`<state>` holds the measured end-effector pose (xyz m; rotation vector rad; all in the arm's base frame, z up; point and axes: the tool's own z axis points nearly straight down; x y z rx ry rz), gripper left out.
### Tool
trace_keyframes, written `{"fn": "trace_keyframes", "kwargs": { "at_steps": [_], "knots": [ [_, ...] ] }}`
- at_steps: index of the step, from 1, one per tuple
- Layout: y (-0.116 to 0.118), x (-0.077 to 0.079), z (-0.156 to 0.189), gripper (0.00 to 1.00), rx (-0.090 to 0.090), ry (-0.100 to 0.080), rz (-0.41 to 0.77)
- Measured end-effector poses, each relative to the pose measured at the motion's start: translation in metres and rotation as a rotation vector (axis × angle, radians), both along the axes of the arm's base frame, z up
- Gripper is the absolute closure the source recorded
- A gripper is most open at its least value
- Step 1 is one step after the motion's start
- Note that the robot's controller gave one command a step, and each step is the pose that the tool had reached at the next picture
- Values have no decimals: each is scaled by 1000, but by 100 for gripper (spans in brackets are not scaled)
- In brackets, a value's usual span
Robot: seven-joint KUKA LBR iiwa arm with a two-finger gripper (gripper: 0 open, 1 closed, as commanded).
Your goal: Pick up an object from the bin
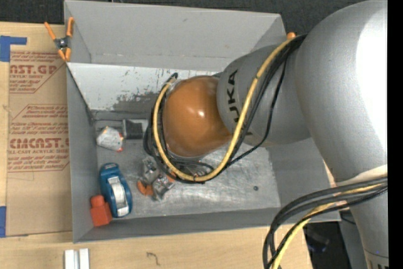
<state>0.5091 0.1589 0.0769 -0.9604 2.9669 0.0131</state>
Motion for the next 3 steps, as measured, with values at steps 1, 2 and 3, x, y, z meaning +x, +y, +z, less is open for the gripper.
{"fn": "trace_keyframes", "kwargs": {
  "at_steps": [1,2,3],
  "knots": [
    [-17,-8,46,100,-15,24,29],
    [-20,-9,60,100,-15,23,31],
    [-21,-6,56,100,-13,5,136]
  ]
}}
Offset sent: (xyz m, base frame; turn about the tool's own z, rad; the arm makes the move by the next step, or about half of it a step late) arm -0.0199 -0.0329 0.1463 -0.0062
